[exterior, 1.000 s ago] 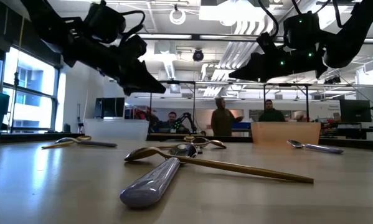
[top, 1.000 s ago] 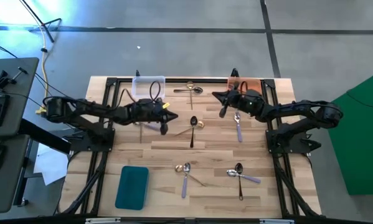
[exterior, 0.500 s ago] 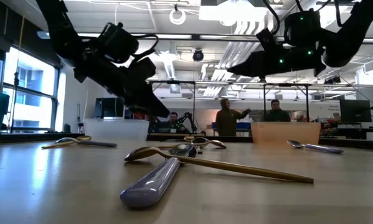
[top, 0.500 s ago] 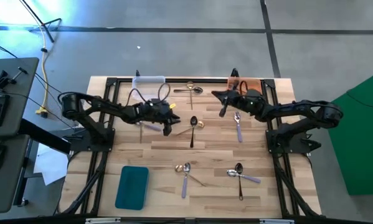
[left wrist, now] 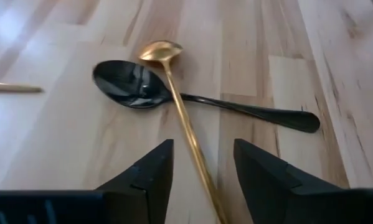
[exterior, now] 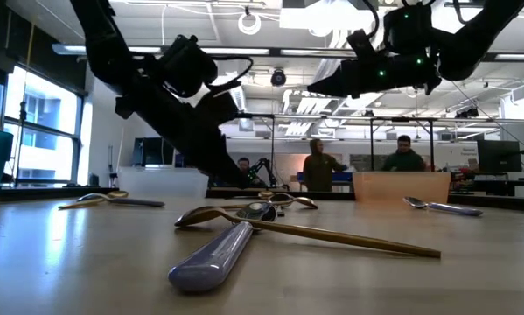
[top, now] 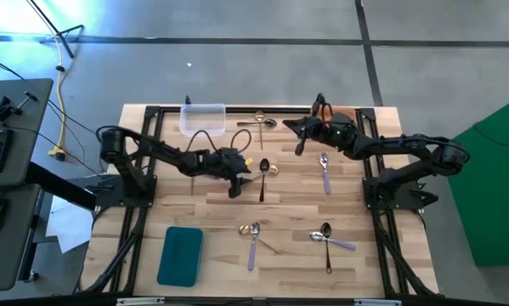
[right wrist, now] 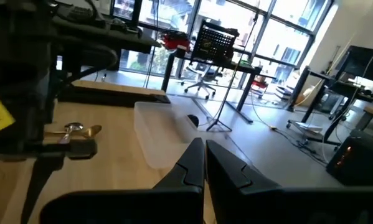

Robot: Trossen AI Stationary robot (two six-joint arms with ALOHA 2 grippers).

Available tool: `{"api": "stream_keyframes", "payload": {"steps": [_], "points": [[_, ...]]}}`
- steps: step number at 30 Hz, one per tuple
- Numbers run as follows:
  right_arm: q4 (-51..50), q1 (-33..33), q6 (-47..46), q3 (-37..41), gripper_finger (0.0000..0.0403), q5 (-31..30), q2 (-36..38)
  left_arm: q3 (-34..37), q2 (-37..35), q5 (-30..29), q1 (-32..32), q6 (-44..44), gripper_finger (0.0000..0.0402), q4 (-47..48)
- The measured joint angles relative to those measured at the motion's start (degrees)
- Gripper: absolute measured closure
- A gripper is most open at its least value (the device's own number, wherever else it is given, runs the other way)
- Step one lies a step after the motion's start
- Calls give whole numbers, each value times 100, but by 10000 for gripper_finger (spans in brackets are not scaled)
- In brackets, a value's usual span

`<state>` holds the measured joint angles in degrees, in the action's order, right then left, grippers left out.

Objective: Sort silverware by color (type)
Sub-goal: Put the middle gold spoon into the transparent bin

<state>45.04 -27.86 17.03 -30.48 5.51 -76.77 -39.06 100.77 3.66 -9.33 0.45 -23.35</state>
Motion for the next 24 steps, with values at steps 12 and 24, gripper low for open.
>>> {"api": "stream_keyframes", "payload": {"steps": [12, 24], "points": [[-302, -23, -166, -2, 403, -230, -4, -480, 857, -704, 59, -138, 273, -85], [-264, -23, -38, -2, 403, -244, -4, -668, 810, -673, 130, 258, 391, 544]]}}
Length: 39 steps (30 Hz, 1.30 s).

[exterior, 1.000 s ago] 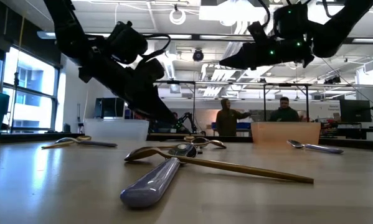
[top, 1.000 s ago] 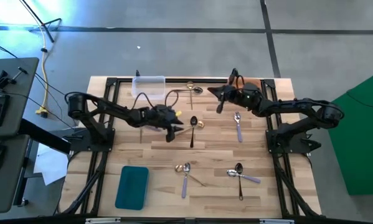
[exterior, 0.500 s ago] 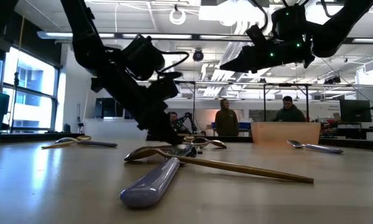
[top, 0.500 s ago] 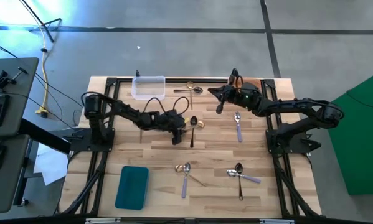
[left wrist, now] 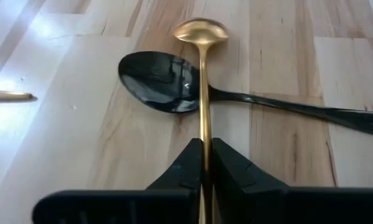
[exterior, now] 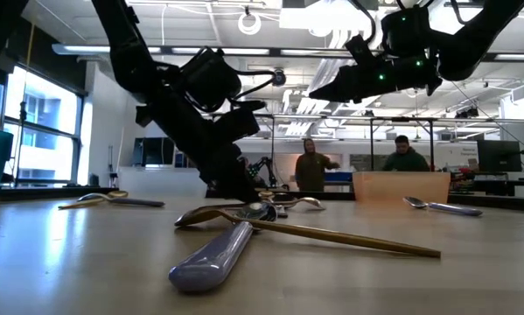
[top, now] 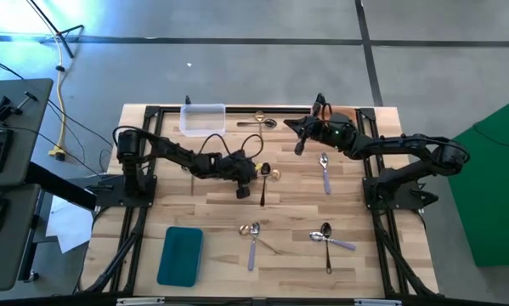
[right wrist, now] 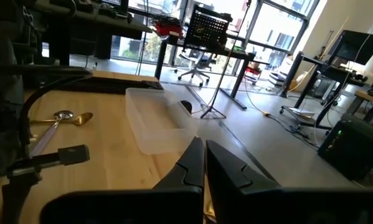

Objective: Sort silverware by color (type)
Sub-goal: Put the middle gold spoon into the transparent bin

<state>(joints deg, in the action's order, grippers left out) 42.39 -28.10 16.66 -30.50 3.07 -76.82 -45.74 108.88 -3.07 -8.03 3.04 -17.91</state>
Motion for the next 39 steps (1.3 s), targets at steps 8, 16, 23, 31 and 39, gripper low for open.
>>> {"api": "stream_keyframes", "payload": {"steps": [8, 16, 23, 31, 39], "points": [[-15, 0, 118, 0, 403, 0, 0, -22, -397, 29, 15, -88, 396, 341], [136, -17, 359, 0, 403, 2, 0, -28, -1727, -208, -198, 181, 398, 953], [232, -111, 530, 0, 403, 40, 2, -39, -3070, -298, -1025, 449, 398, 2133], [105, -155, 506, 0, 403, 50, 2, -39, -3748, -323, -2616, 1060, 399, 3534], [113, -155, 555, 0, 403, 55, 2, 0, -3584, 160, -3828, 1319, 399, 3873]]}}
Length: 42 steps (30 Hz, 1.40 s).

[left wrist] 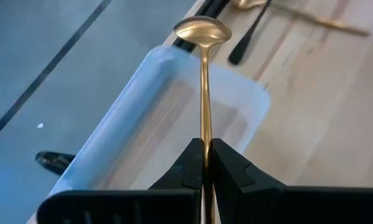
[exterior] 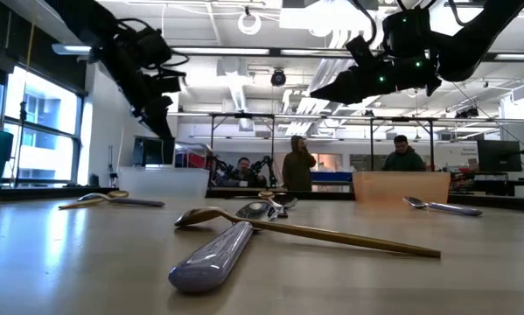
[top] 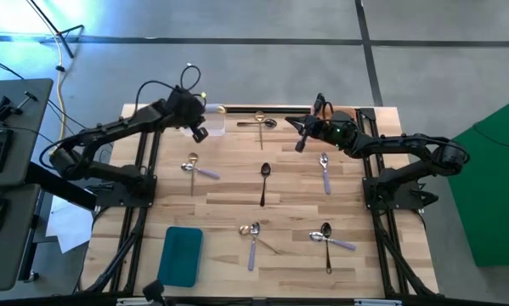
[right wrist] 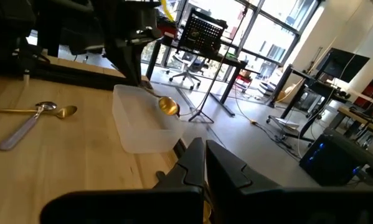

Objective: Sort silverware by color (type)
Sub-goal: Put the middle gold spoon into the transparent bin, then adjust the transparent bin

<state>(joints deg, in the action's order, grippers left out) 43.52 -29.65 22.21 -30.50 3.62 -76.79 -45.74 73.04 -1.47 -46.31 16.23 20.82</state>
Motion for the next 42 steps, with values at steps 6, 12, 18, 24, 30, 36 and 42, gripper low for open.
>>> {"api": "stream_keyframes", "payload": {"steps": [6, 12, 18, 24, 30, 36, 42], "points": [[56, -30, 143, 0, 403, 7, 0, 148, 325, 527, -520, 11, 399, -74], [64, -190, 96, 0, 403, 4, 0, 177, 845, 599, -673, -93, 399, -236], [38, -225, 82, 0, 403, 4, 0, 177, 1282, 603, -694, -115, 399, -377], [1, -221, 56, 0, 403, 4, 0, 177, 1403, 600, -694, -233, 391, -442], [1, -221, -28, 0, 403, 4, 0, 177, 1401, 590, -692, -321, 336, -449], [-92, -219, -30, 0, 403, 4, 0, 177, 1360, 542, -598, -363, 290, -448], [-89, -219, -139, 0, 403, 4, 0, 177, 936, 193, -351, -306, 288, -449]]}}
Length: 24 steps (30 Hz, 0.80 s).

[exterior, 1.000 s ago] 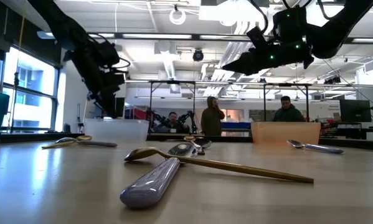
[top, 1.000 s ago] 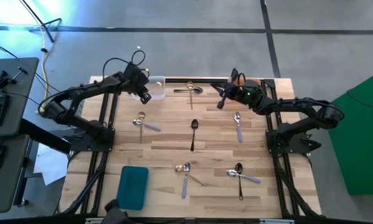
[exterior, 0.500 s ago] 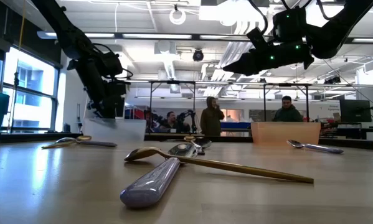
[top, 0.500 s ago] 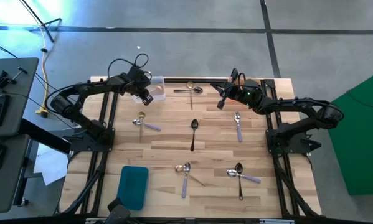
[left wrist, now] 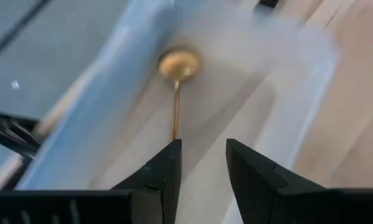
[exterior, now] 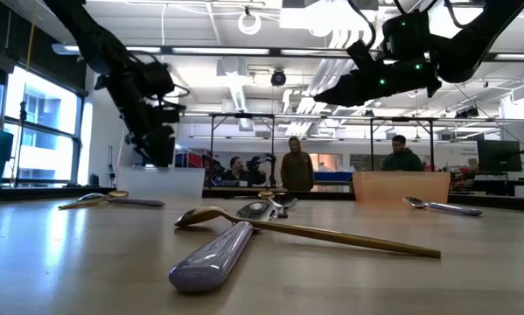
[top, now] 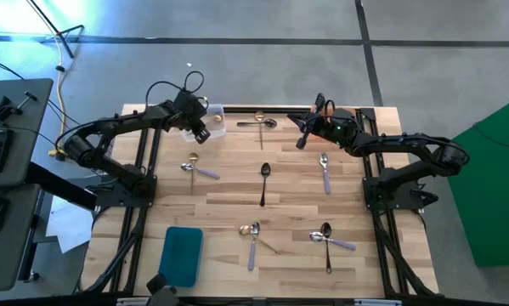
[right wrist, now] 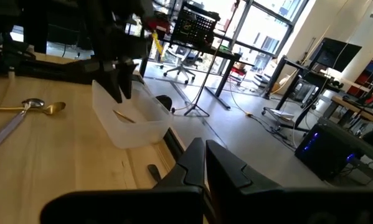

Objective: Sort silverware by color (type)
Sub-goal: Adjust the transparent bin

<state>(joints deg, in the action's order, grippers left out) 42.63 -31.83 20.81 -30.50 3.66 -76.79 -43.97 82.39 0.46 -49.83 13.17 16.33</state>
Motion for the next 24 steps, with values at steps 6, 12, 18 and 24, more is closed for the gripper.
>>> {"api": "stream_keyframes", "payload": {"steps": [6, 12, 18, 24], "points": [[-7, 0, -177, 0, 403, 0, 0, -2, -557, -30, 391, -3, 315, -10], [-1329, -37, -559, -242, 403, -384, 159, 13, -739, 72, 950, -210, 352, -194], [-5804, -450, -1931, -1696, 403, -1506, 214, 17, -715, 904, 1404, -484, 389, -1156], [-8593, -1219, -2789, -2778, 403, -1022, -137, 17, -701, 1430, 1480, -555, 400, -1983]]}}
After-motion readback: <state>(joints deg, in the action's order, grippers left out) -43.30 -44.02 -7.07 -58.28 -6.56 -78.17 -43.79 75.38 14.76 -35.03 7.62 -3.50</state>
